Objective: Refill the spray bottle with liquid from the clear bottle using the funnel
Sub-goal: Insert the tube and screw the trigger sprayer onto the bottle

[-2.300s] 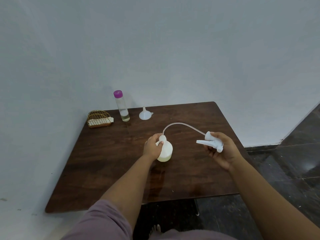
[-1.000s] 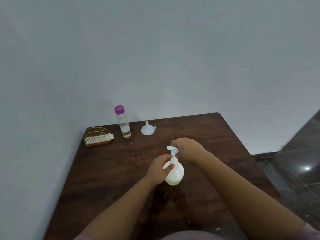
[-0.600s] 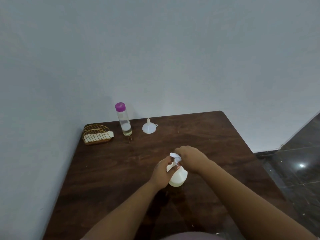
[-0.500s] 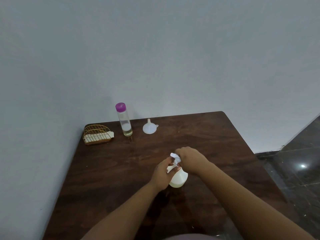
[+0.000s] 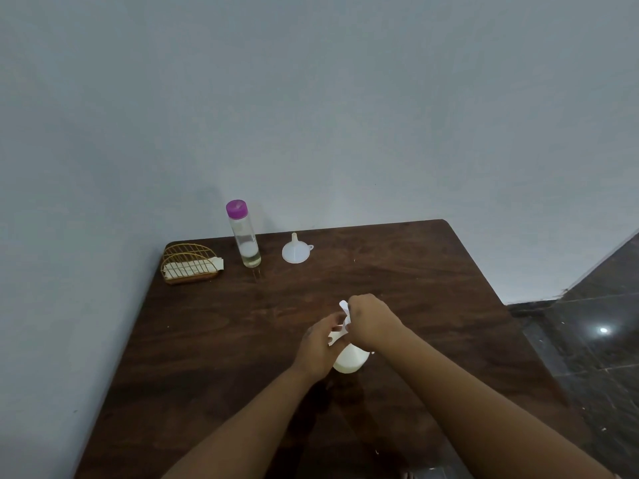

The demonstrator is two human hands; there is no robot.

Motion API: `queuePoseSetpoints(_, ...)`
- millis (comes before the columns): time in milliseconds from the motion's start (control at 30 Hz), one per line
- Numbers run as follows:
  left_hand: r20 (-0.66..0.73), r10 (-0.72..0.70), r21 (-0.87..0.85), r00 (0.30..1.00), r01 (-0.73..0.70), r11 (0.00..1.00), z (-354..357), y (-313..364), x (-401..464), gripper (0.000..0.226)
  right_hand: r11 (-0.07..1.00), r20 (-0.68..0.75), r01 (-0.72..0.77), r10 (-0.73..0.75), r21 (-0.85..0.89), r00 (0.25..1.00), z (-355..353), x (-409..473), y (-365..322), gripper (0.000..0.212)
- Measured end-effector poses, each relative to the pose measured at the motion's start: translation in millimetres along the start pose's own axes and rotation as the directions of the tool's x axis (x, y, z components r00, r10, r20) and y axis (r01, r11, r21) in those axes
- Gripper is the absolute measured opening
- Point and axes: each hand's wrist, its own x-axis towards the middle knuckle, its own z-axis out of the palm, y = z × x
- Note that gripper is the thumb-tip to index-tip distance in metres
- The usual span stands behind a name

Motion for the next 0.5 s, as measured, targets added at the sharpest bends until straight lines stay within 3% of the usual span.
queuePoseSetpoints(300,0.014,0.073,0.057,0.997,-0.073,0.996,-4.9,0.4,-0.1,0.036,0.992,-0.020,-0.101,0.103,0.079,0.994,0.2,6.1,-5.8,0.024)
queuePoseSetpoints(367,0.024,0.031,0.039,0.999,-0.032,0.999,-6.0,0.0,0.9,0.037,0.957,0.142,-0.140,0.106,0.253,0.984,-12.2,6.3,0.9,0.042)
queuePoseSetpoints(433,0.056,0.003,0.058,0.998,-0.006,0.998,-6.9,-0.4,3.2,0.027,0.815,0.345,-0.248,0.063,0.524,0.936,-23.4,2.8,15.9,0.051)
queuePoseSetpoints(467,0.061,-0.001,0.075,0.998,-0.003,0.997,-7.0,-0.3,4.0,0.023,0.770,0.350,-0.252,0.040,0.585,0.936,-25.4,2.9,26.6,0.042)
queuePoseSetpoints(500,0.062,-0.006,0.084,0.998,0.000,0.996,-7.2,0.7,4.4,0.024,0.789,0.269,-0.162,-0.004,0.593,0.963,-24.9,2.4,37.9,0.031)
